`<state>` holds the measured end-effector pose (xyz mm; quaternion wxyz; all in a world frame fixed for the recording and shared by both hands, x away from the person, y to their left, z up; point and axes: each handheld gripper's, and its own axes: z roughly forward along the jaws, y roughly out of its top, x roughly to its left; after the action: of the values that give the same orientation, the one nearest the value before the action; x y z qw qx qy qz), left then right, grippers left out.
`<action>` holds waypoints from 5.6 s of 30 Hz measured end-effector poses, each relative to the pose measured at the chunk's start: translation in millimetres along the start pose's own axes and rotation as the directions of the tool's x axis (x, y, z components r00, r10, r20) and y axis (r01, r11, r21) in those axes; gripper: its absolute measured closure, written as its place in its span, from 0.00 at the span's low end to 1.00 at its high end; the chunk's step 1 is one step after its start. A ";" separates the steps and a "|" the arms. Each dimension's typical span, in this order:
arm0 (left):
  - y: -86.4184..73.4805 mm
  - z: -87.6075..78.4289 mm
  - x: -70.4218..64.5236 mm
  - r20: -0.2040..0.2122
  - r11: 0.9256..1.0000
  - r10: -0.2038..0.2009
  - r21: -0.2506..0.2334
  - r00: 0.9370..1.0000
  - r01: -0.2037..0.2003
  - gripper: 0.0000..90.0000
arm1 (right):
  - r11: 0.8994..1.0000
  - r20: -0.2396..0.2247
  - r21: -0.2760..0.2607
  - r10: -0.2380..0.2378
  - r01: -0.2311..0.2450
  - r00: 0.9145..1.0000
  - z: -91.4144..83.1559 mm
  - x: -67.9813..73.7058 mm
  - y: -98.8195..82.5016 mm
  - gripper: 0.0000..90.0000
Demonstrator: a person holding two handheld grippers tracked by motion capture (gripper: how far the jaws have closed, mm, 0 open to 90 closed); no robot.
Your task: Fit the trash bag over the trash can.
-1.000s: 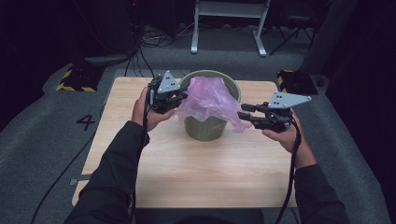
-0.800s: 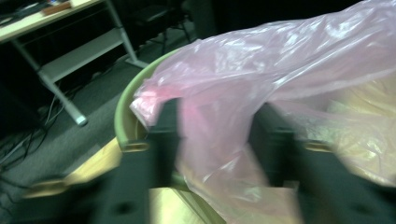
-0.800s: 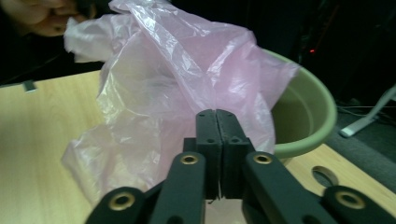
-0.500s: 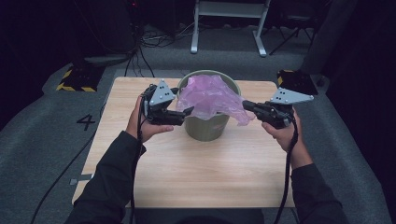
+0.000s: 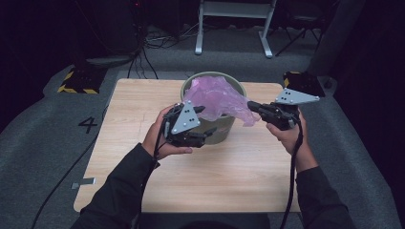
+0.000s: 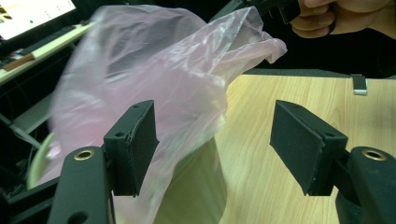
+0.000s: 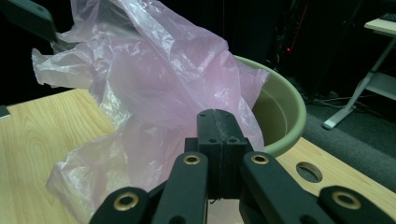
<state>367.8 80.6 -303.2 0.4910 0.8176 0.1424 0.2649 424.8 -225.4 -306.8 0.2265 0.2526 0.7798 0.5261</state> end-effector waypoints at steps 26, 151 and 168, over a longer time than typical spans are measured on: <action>-22.4 23.8 1.1 0.021 0.975 0.174 0.139 0.985 -0.175 1.00 | 0.998 0.053 0.016 0.061 -0.062 0.997 0.7 -9.7 -4.7 1.00; -111.2 81.6 140.2 -0.236 0.908 -0.358 0.136 0.903 0.395 0.99 | 0.958 0.262 0.148 0.201 -0.245 0.944 103.4 -78.2 -36.8 1.00; -109.3 95.1 162.0 -0.282 0.840 -0.414 0.249 0.865 0.483 0.88 | 0.934 0.287 0.208 0.226 -0.291 0.931 117.0 -85.9 -35.9 1.00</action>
<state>558.0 143.5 -387.6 0.3860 0.7939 0.4235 0.2036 557.8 -208.5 -373.1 0.2210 0.4465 0.7624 0.4129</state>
